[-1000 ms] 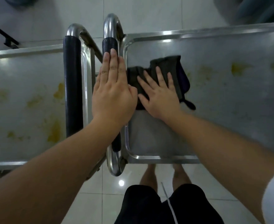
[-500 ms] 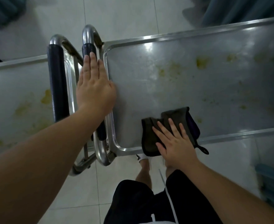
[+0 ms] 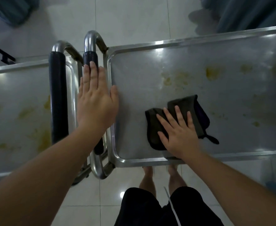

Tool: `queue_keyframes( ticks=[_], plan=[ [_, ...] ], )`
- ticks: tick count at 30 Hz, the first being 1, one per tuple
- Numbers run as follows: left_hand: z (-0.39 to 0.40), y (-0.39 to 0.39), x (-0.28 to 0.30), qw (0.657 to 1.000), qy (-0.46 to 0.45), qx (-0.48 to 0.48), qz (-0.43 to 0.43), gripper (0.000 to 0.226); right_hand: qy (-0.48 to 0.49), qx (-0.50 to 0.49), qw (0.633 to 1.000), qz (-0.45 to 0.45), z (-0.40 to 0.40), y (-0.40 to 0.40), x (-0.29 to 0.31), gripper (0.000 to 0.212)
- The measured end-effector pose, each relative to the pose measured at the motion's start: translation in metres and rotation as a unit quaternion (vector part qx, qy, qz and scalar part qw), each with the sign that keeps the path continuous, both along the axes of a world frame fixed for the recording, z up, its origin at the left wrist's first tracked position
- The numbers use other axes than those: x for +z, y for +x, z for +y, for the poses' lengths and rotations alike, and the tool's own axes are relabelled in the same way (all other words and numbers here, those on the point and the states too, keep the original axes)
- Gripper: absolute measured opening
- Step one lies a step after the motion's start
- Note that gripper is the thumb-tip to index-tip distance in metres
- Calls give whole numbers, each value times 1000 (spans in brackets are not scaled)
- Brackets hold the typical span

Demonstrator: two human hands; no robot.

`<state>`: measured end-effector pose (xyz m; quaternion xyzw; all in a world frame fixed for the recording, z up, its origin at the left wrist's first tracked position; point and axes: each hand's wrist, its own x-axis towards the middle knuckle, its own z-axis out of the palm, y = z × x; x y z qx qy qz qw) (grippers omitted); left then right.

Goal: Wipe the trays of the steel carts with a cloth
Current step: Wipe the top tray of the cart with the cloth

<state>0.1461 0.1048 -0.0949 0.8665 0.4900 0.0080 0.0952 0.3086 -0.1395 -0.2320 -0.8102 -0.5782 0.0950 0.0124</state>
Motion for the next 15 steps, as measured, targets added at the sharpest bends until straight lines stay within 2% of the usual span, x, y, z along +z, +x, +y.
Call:
queue_keyframes(
  ticks=[7,11,15],
  plan=[
    [1,0,-6,1000,5,8,-10,68,6,-10,1000,23,129,60,6,68],
    [0,1,-6,999,24,4,27,68,-19,-18,999,30,202,91,14,70],
    [-1,2,-4,997,36,-6,65,70,-46,-17,998,29,229,109,16,72]
  ],
)
